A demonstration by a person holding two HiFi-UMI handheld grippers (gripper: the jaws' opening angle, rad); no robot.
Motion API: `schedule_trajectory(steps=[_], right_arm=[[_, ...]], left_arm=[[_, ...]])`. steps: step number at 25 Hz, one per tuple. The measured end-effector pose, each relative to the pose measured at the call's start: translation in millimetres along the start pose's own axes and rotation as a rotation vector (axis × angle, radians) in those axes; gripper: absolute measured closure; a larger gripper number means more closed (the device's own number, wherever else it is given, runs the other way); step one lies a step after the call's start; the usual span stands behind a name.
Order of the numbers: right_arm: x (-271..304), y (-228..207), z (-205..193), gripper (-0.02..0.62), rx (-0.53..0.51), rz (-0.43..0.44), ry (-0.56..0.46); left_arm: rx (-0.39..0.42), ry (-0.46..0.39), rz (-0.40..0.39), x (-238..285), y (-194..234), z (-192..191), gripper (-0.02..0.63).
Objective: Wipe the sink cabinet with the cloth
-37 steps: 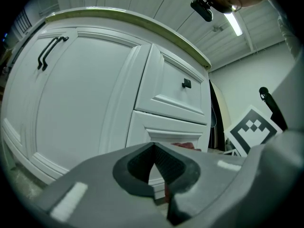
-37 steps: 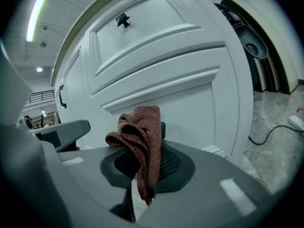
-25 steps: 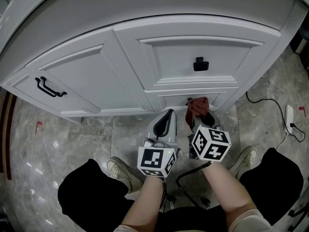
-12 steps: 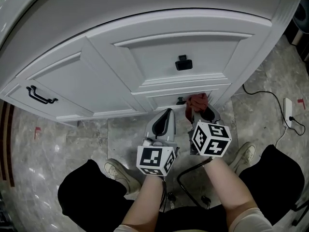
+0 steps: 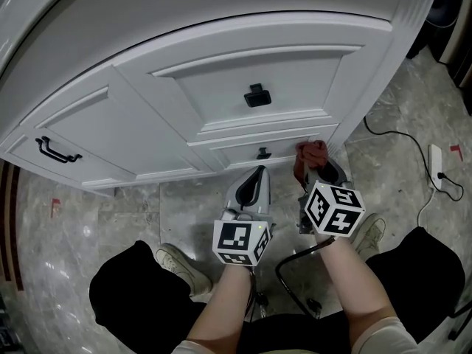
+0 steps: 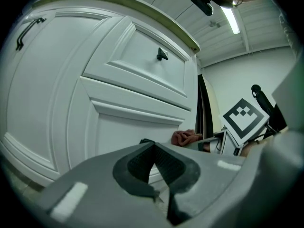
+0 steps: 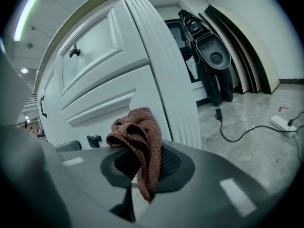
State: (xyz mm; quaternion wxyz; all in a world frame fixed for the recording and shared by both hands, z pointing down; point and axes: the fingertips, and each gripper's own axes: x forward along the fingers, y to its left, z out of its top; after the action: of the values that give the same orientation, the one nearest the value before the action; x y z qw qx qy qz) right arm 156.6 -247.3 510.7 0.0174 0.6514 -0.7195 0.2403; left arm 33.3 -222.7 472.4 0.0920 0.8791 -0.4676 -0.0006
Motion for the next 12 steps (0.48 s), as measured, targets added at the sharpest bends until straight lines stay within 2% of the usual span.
schedule_trajectory(steps=[8,12], right_arm=[[-16,-52,7,0.515,0.031,-0.131,-0.033],[-15,-35,-7,0.515,-0.014,-0.098,-0.023]], left_arm=[[-0.007,0.031,0.015,-5,7,-15,0.604],[-0.010,0.039,0.030,-13,18,-20,0.604]])
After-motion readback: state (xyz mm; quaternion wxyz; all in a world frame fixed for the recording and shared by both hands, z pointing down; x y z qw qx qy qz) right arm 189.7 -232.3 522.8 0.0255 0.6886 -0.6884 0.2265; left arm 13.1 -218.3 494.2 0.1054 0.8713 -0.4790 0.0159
